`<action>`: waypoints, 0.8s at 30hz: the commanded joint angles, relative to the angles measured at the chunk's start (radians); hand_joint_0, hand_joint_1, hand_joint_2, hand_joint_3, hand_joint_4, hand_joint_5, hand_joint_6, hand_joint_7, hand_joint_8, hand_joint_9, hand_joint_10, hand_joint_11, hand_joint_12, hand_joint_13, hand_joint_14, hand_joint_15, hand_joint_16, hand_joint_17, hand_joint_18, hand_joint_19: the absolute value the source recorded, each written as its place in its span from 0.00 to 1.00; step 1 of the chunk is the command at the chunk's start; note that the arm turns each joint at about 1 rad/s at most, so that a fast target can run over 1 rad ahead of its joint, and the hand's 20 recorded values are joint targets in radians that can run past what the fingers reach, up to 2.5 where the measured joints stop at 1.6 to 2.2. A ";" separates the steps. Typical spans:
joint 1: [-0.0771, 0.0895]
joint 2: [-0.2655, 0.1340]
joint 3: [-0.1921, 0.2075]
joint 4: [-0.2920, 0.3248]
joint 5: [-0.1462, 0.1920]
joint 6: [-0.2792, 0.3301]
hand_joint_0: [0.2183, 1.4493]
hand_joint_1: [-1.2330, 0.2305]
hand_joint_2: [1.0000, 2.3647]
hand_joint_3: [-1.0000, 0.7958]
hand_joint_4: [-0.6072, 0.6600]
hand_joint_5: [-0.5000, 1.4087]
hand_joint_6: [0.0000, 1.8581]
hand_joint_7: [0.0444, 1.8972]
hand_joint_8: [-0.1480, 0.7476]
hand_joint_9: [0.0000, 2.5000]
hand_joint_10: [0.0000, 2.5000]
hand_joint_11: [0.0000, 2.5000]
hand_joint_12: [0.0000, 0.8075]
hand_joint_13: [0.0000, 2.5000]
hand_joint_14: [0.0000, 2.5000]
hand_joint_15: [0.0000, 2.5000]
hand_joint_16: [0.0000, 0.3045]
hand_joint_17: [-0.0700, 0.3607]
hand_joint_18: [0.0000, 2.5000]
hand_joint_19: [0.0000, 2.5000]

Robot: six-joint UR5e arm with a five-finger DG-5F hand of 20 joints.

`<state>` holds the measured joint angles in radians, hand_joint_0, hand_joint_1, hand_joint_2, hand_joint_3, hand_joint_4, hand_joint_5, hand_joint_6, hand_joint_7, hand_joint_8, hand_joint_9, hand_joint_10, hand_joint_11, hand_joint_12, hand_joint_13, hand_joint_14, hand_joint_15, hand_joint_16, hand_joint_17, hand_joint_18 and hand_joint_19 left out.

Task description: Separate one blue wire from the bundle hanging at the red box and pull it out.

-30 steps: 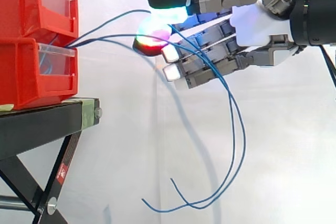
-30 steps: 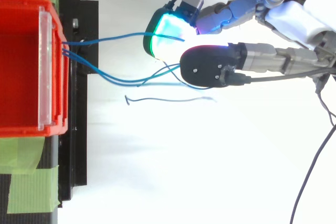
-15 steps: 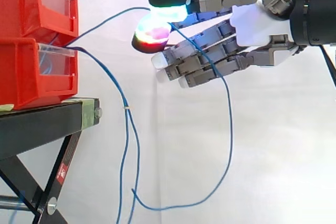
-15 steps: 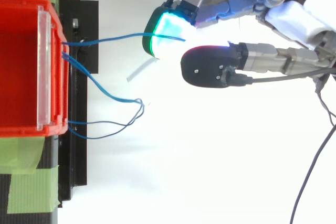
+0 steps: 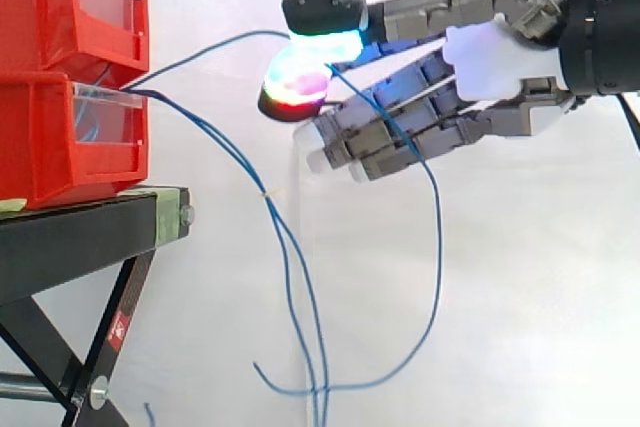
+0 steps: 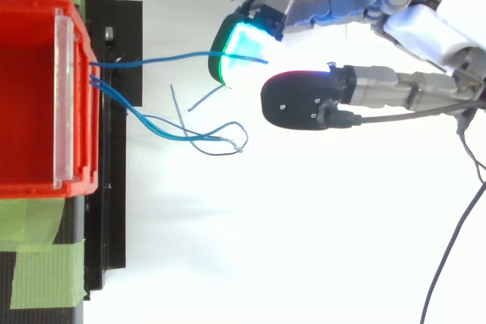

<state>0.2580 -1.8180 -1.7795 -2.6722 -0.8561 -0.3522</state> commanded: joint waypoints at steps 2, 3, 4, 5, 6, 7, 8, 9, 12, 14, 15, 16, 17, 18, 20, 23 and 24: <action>0.010 0.000 0.000 -0.110 -0.009 0.009 0.30 0.32 0.01 0.52 0.47 0.19 0.46 0.50 0.54 0.24 0.01 0.24 0.54 0.08 0.00 0.12 0.21 0.50 0.08 0.03; 0.010 0.000 -0.001 -0.110 -0.008 0.010 0.30 0.32 0.01 0.53 0.47 0.19 0.46 0.50 0.54 0.24 0.01 0.24 0.54 0.08 0.00 0.12 0.21 0.50 0.08 0.03; 0.012 0.000 0.000 -0.112 -0.006 0.013 0.30 0.32 0.01 0.52 0.47 0.19 0.46 0.49 0.54 0.24 0.00 0.23 0.54 0.08 0.00 0.12 0.21 0.50 0.08 0.03; 0.013 0.000 -0.001 -0.112 -0.006 0.018 0.30 0.32 0.01 0.52 0.47 0.19 0.46 0.50 0.54 0.24 0.01 0.23 0.54 0.08 0.00 0.12 0.21 0.50 0.08 0.03; 0.015 0.000 -0.004 -0.117 -0.004 0.021 0.30 0.32 0.01 0.52 0.47 0.19 0.46 0.50 0.54 0.24 0.00 0.23 0.54 0.08 0.00 0.12 0.21 0.50 0.08 0.03; 0.017 0.000 -0.011 -0.120 -0.004 0.024 0.30 0.32 0.01 0.52 0.47 0.19 0.46 0.50 0.54 0.24 0.01 0.23 0.54 0.08 0.00 0.12 0.21 0.50 0.08 0.04; 0.018 0.000 -0.018 -0.120 -0.003 0.029 0.30 0.32 0.01 0.53 0.47 0.19 0.46 0.50 0.54 0.24 0.00 0.23 0.54 0.08 0.00 0.12 0.21 0.50 0.08 0.03; 0.023 0.000 -0.034 -0.120 0.000 0.038 0.30 0.31 0.01 0.52 0.47 0.19 0.46 0.50 0.54 0.24 0.00 0.23 0.54 0.08 0.00 0.12 0.21 0.50 0.08 0.03; 0.030 0.000 -0.064 -0.118 0.011 0.065 0.30 0.32 0.01 0.53 0.47 0.19 0.46 0.50 0.54 0.24 0.01 0.23 0.54 0.08 0.00 0.12 0.21 0.50 0.08 0.03; 0.043 0.000 -0.086 -0.107 0.034 0.102 0.30 0.32 0.01 0.53 0.47 0.19 0.46 0.50 0.54 0.24 0.00 0.23 0.54 0.09 0.00 0.12 0.21 0.50 0.08 0.03; 0.046 0.000 -0.089 -0.107 0.040 0.108 0.30 0.32 0.01 0.53 0.47 0.19 0.46 0.50 0.54 0.24 0.01 0.23 0.54 0.09 0.00 0.12 0.21 0.50 0.08 0.03; 0.052 0.000 -0.098 -0.107 0.045 0.119 0.30 0.32 0.01 0.53 0.47 0.19 0.46 0.50 0.54 0.24 0.00 0.23 0.54 0.09 0.00 0.12 0.21 0.50 0.08 0.03; 0.056 0.000 -0.107 -0.109 0.049 0.125 0.30 0.32 0.01 0.53 0.47 0.19 0.46 0.50 0.54 0.24 0.01 0.23 0.54 0.09 0.00 0.12 0.21 0.50 0.08 0.03; 0.061 0.000 -0.120 -0.107 0.052 0.133 0.30 0.32 0.01 0.52 0.47 0.19 0.46 0.50 0.54 0.24 0.00 0.23 0.54 0.09 0.00 0.12 0.21 0.50 0.08 0.03; 0.067 0.000 -0.129 -0.107 0.057 0.145 0.30 0.32 0.01 0.53 0.47 0.19 0.46 0.50 0.54 0.24 0.01 0.23 0.54 0.09 0.00 0.12 0.21 0.50 0.08 0.03; 0.081 0.000 -0.141 -0.109 0.074 0.179 0.30 0.32 0.01 0.53 0.47 0.19 0.46 0.50 0.54 0.24 0.01 0.23 0.54 0.09 0.00 0.12 0.21 0.50 0.08 0.03; 0.086 0.000 -0.141 -0.118 0.081 0.191 0.30 0.32 0.01 0.53 0.47 0.19 0.46 0.50 0.54 0.24 0.00 0.23 0.54 0.09 0.00 0.12 0.21 0.50 0.08 0.03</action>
<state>0.3311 -1.8178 -1.9122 -2.7806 -0.7912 -0.1915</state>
